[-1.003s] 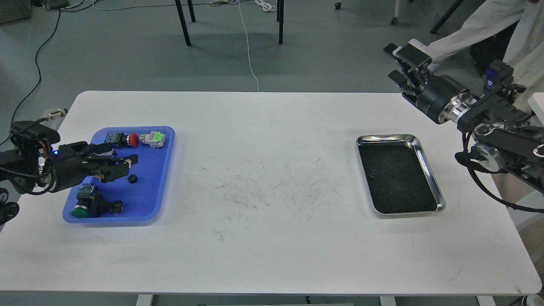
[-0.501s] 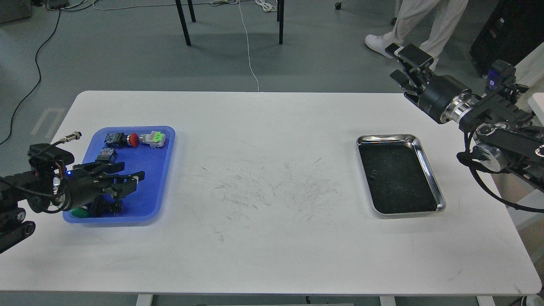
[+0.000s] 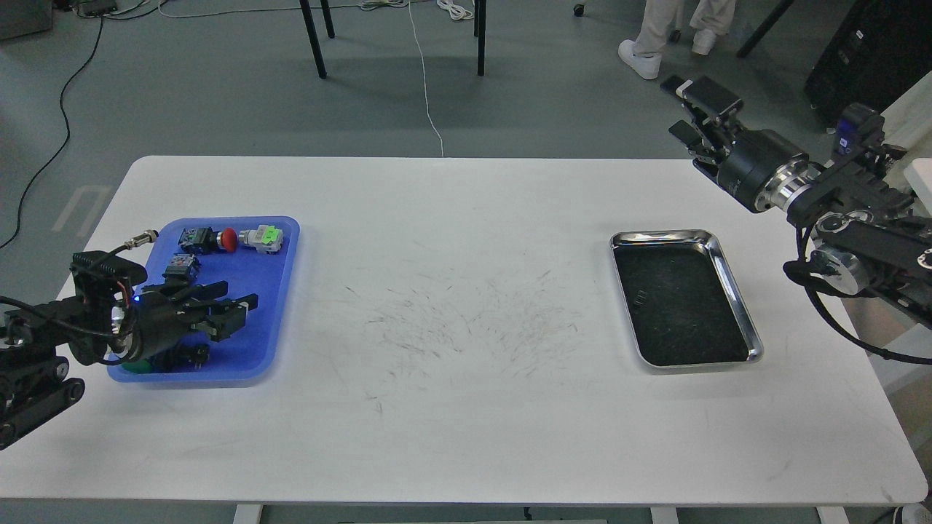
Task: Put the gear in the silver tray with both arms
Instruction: 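Close the left gripper on the black gear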
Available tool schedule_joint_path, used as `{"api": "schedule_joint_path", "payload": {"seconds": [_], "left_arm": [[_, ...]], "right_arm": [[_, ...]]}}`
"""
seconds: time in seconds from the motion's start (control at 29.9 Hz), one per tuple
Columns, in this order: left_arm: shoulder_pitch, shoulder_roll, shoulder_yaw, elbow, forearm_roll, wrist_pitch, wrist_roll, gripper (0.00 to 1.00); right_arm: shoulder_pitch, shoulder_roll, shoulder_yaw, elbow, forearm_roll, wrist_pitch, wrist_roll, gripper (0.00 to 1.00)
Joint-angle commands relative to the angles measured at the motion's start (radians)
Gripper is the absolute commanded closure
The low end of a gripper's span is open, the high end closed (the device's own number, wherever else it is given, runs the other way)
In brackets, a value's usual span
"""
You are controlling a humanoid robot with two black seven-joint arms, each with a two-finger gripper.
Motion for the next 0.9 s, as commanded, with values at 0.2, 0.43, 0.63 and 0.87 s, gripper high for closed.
{"api": "schedule_joint_path", "payload": {"seconds": [0.2,0.43,0.63,0.87], "left_arm": [[0.001,0.002,0.01,0.04,0.014,0.0,0.0,0.4],[-0.001,-0.003,0.045,0.052,0.015,0.005,0.0,0.44],[-0.001,-0.01,0.044,0.058,0.014,0.018,0.0,0.45],[0.001,-0.026,0.045,0.09,0.015,0.021,0.0,0.52]], "right_arm": [[0.0,0.001,0.0,0.0,-0.001,0.001,0.0,0.16],[-0.002,0.0,-0.002,0.0,-0.001,0.001,0.0,0.16],[-0.002,-0.01,-0.002,0.002,-0.001,0.001,0.0,0.16],[-0.002,-0.01,-0.002,0.006,-0.001,0.001,0.0,0.16]]}}
